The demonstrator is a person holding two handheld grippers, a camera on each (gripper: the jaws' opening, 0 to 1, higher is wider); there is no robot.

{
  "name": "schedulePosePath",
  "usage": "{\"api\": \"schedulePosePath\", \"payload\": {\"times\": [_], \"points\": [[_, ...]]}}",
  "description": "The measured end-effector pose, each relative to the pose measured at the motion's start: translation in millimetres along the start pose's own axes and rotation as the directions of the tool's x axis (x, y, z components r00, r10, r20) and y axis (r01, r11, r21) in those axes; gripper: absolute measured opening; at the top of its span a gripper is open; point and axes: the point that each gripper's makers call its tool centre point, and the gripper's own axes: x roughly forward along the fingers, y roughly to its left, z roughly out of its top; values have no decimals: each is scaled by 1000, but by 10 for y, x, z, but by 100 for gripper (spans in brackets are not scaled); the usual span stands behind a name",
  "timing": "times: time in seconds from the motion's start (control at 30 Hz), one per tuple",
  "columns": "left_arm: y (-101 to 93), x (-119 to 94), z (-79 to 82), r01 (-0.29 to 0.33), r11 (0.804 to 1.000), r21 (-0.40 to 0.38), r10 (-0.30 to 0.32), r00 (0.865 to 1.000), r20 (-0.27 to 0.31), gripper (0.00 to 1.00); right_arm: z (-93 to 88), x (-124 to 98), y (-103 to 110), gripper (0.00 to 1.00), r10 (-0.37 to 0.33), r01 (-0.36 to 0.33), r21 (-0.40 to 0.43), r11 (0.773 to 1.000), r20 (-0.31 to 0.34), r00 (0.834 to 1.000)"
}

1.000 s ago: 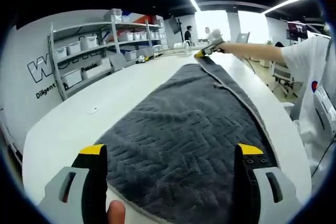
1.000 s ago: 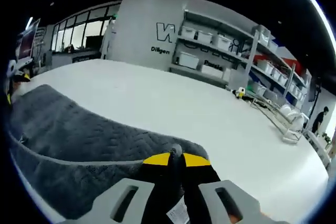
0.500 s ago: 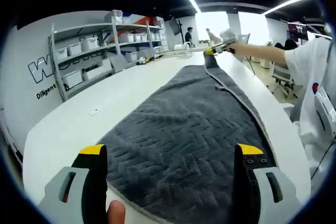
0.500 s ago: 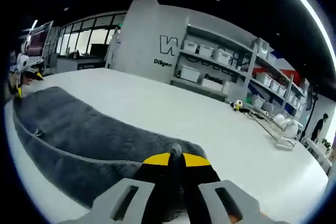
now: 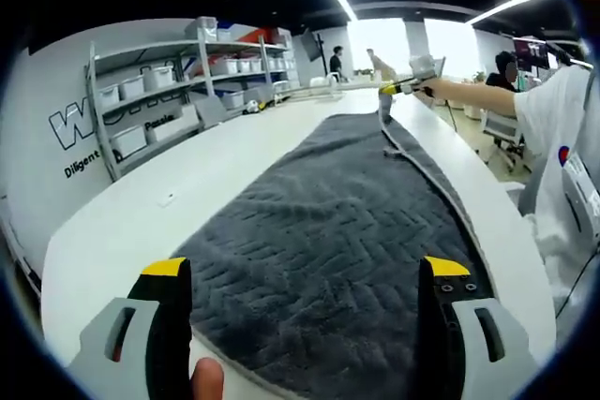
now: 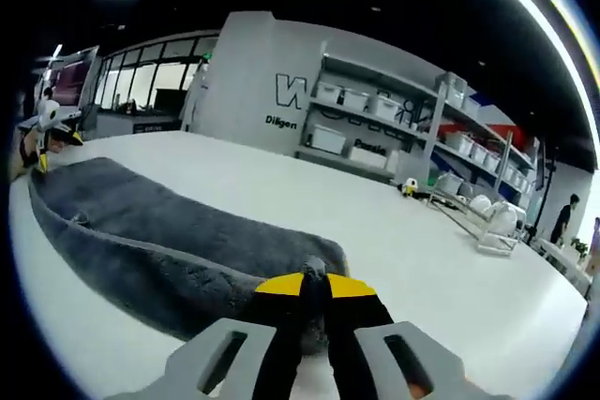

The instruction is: Open the folded towel by lifting each exposed corner and separating the folded layers until the towel lies flat within the target outline without major curled edges

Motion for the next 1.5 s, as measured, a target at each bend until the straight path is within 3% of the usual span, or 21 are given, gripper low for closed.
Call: {"api": "schedulePosePath", "payload": {"times": [0.33, 0.63, 0.83, 1.17, 1.43, 1.5], "points": [[12, 2, -27, -4, 1000, -2, 4, 1000, -9, 99, -310, -179, -150, 3, -33, 33, 4, 999, -46, 998], [1, 11, -36, -3, 1000, 0, 3, 1000, -13, 99, -618, -430, -139, 3, -26, 26, 1, 1000, -78, 997], [-10, 20, -43, 0, 1000, 1, 0, 1000, -16, 99, -816, -485, -139, 3, -5, 7, 24, 1000, -102, 995], [-7, 27, -52, 1, 1000, 1, -1, 1000, -20, 99, -988, -532, -145, 4, 0, 10, 83, 997, -117, 993], [1, 27, -58, -1, 1000, 2, 1, 1000, -24, 99, -977, -533, -190, 8, 1, 20, 196, 980, -103, 995], [-5, 26, -57, 1, 1000, 3, -1, 1000, -24, 99, -950, -571, -200, 13, -1, 22, 219, 976, -97, 995]]}}
